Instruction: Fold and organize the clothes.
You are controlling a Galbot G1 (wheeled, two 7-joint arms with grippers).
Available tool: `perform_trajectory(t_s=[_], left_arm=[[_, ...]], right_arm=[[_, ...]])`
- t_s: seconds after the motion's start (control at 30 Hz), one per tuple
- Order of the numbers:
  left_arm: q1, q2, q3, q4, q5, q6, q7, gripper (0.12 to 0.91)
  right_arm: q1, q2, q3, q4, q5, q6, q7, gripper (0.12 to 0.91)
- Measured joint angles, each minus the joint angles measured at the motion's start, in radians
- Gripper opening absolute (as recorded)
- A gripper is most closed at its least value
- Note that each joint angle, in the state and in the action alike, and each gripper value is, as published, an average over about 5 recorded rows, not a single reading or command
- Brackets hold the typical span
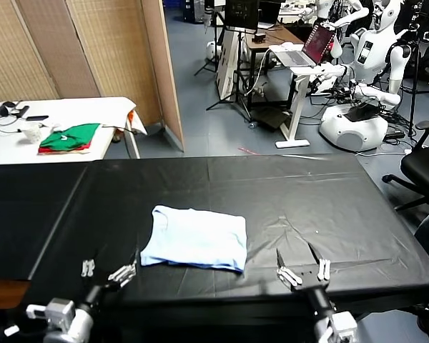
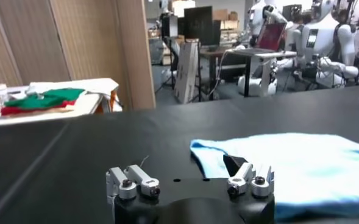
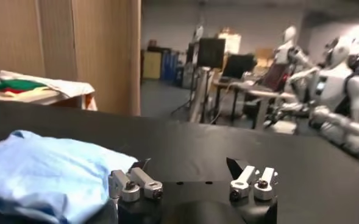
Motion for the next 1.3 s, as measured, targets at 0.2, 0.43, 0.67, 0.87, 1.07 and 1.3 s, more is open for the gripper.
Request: perform_trajectory(t_s=[0.2, 0.43, 0.67, 0.87, 1.07, 1.3], left_arm=[[0.076, -0.021, -0.005, -0.003, 0.035, -0.094, -0.004, 0.907], [0.153, -0.052, 0.016, 0.014, 0.051, -0.202, -0.018, 0.907], [0.183, -0.064, 0.019, 0.018, 0.056, -0.209, -0.016, 0.907], [0.190, -0.063, 0.013, 0.021, 0.053, -0.211, -0.012, 0.907], [0.192, -0.063, 0.009, 0.021, 0.051, -0.210, -0.010, 0.907], [0.191, -0.062, 0.007, 0.021, 0.051, -0.207, -0.010, 0.907]], right_arm=[[-0.138, 0.017, -0.025, 0.010, -0.084, 0.142, 0.086, 0.907], [-0.263, 0.032, -0.053, 0.027, -0.102, 0.209, 0.164, 0.907], [-0.298, 0.033, -0.058, 0.030, -0.102, 0.217, 0.168, 0.907], [-0.307, 0.033, -0.059, 0.031, -0.102, 0.220, 0.168, 0.907], [-0.309, 0.033, -0.059, 0.031, -0.103, 0.221, 0.168, 0.907], [-0.310, 0.034, -0.060, 0.031, -0.103, 0.221, 0.168, 0.907]])
